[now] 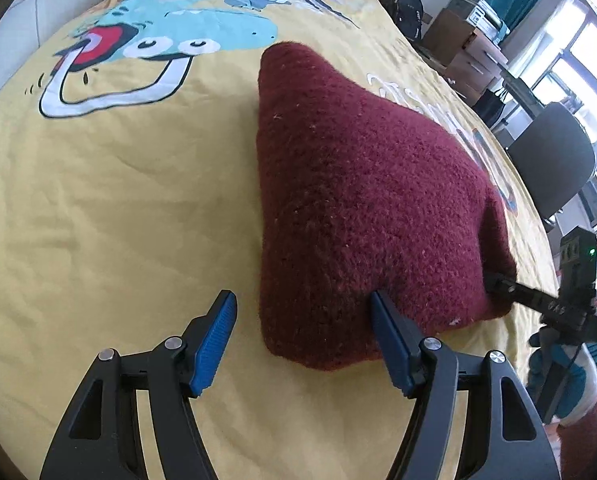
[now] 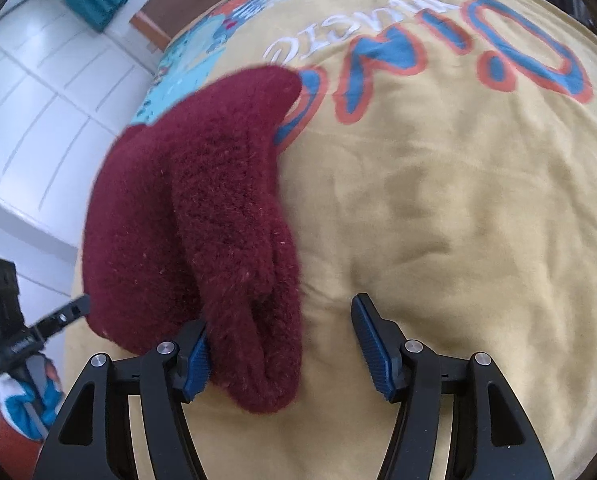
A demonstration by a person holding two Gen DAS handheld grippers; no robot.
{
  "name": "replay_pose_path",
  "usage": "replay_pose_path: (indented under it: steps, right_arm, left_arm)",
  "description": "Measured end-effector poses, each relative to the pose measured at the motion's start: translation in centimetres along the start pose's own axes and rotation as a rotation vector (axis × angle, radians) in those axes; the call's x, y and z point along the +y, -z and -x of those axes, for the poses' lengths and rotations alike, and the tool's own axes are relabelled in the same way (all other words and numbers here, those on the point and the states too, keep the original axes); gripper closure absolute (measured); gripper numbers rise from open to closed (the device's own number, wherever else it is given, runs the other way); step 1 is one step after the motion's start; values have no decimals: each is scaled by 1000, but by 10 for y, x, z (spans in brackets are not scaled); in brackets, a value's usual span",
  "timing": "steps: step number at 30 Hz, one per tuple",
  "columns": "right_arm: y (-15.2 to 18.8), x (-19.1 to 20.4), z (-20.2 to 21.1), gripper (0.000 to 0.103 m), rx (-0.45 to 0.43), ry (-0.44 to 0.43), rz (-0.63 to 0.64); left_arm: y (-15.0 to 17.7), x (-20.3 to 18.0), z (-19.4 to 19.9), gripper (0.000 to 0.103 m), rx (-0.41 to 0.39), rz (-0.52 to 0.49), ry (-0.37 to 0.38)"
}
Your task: Fold small clothes
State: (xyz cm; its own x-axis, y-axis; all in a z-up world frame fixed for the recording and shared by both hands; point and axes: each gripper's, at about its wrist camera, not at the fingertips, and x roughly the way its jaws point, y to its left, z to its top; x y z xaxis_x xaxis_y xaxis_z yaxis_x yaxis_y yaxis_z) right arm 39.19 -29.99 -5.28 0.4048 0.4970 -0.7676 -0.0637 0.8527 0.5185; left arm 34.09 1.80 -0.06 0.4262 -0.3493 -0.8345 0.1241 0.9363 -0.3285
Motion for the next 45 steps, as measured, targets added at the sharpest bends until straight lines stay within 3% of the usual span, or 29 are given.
replay_pose_path:
  steps: [5, 9, 18, 22, 28, 34, 45]
  right_arm:
    - [7, -26, 20, 38, -34, -62, -74]
    - [14, -35, 20, 38, -21, -2, -109]
    - [42, -3, 56, 37, -83, 113, -27]
    - [69, 4, 78, 37, -113, 152, -5]
    - [111, 17, 117, 35, -170, 215, 39]
    - [155, 35, 147, 27, -217, 286, 104]
    - [204, 61, 172, 20, -288, 361, 171]
  left_arm:
    - [3, -1, 1, 39, -3, 1, -16]
    - [6, -2, 5, 40, -4, 16, -19]
    - [31, -20, 52, 40, -77, -13, -82]
    - [51, -28, 76, 27, -116, -4, -129]
    - [78, -29, 101, 17, -165, 33, -186]
    - [109, -28, 122, 12, -198, 57, -236]
    - [160, -17, 152, 2, -246, 87, -278]
